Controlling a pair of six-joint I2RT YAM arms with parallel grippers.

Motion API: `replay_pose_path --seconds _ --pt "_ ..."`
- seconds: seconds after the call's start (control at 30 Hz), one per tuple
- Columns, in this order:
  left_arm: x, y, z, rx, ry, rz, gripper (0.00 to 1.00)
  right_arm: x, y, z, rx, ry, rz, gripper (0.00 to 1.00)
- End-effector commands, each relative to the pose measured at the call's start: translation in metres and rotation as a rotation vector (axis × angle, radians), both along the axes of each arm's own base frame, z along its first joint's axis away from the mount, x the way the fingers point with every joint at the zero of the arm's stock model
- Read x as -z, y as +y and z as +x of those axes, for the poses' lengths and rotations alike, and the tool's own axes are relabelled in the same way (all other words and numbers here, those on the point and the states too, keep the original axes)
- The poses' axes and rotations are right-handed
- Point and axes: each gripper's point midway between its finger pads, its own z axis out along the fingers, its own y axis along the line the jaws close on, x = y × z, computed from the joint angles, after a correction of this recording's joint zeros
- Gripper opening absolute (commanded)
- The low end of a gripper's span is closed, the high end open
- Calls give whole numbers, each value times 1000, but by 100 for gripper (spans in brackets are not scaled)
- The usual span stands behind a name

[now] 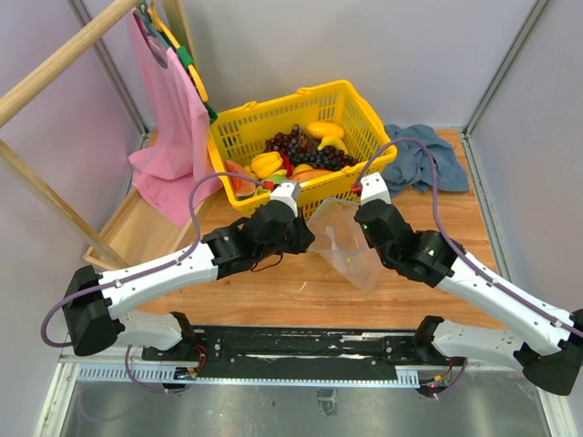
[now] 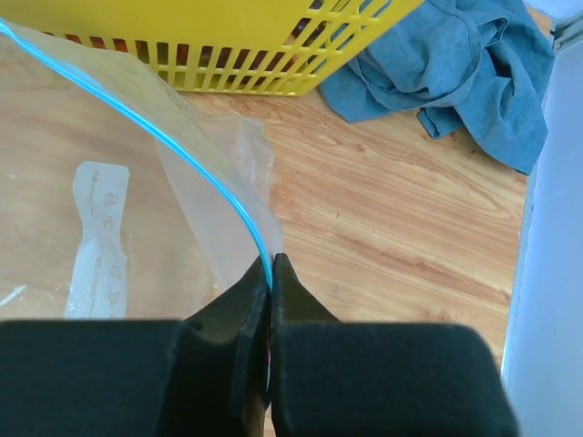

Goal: Place the food in the zip-top bag and seal the zipper
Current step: Open the zipper of the food storage bag at the center of the board, then pick up the fake vegetable from the bin.

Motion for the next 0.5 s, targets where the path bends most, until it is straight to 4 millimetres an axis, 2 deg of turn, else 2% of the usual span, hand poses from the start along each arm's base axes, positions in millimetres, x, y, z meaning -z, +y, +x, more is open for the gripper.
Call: replay_pose_path --seconds 0.0,0.13,0.27,0.47 --pt "-20 -7 12 2 -73 -75 16 -9 -3 11 58 -66 40 1" --pt "-32 -6 9 26 -94 -83 34 -6 -1 13 59 -63 31 1" --pt "-53 -2 7 50 -132 -89 51 -6 4 15 52 -55 33 1" --pt "-75 9 12 60 -163 -71 65 -7 5 18 53 -57 15 1"
